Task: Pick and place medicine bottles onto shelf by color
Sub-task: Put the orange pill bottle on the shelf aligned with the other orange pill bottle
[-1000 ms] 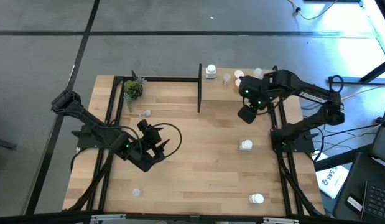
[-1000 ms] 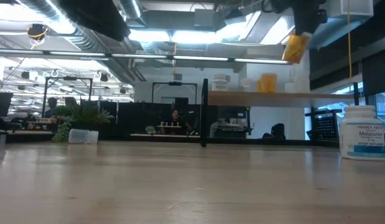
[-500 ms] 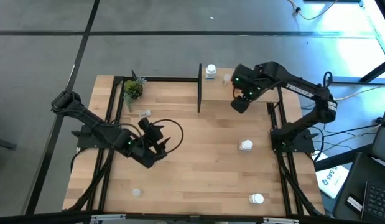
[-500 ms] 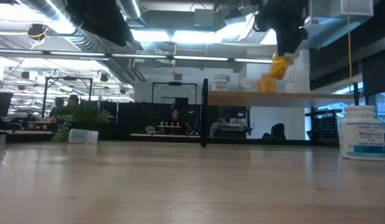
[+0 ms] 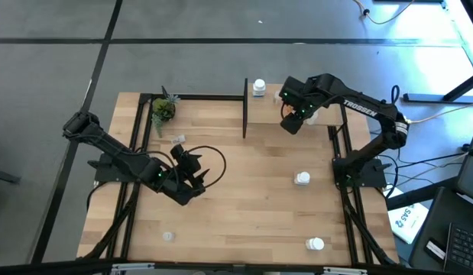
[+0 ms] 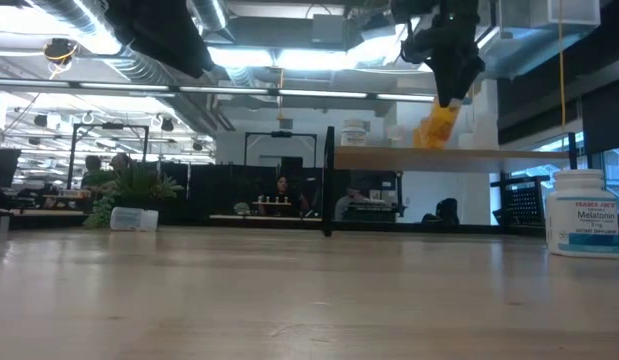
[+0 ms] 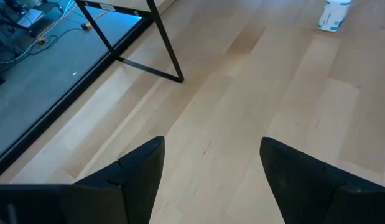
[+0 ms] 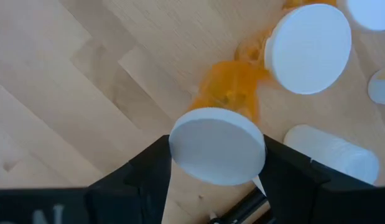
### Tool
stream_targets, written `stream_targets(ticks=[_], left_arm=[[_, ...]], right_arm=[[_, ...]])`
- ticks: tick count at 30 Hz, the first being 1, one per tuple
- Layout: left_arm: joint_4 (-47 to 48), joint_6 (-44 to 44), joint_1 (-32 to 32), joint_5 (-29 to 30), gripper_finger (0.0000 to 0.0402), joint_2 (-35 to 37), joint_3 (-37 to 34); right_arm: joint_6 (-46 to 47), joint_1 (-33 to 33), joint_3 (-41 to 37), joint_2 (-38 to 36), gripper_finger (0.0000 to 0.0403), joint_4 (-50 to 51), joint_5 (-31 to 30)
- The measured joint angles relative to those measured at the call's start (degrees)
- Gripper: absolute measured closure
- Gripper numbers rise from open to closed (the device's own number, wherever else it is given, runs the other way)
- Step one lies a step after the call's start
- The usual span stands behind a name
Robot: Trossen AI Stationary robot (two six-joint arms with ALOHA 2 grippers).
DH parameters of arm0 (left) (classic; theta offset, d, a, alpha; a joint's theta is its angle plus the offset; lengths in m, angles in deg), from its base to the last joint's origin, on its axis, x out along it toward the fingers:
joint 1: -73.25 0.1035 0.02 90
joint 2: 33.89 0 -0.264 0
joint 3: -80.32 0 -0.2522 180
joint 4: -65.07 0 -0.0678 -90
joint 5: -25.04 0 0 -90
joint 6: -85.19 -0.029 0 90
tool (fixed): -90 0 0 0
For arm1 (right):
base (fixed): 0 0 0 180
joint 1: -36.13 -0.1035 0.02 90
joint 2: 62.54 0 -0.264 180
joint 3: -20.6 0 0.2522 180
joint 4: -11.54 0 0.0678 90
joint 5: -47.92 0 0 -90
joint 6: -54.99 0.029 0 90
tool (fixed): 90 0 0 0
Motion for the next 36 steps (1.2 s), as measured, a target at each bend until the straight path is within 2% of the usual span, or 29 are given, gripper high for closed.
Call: stream_targets(ticks=[13, 19, 36], left_arm=[[0.0, 0.02, 0.0, -0.49, 0.0143, 0.0, 0.0], [-0.01, 0.34, 0.0, -1.52, 0.0143, 0.0, 0.0], [-0.02, 0.46, 0.0, -1.52, 0.0143, 0.0, -0.02]], right_arm=[[-0.18, 0.02, 0.0, -0.01, 0.0189, -0.43, -2.9], [-0.28, 0.02, 0.0, -0.01, 0.0189, 0.16, 2.1], [-1.47, 1.11, 0.0, -0.01, 0.0189, 0.28, 3.43]])
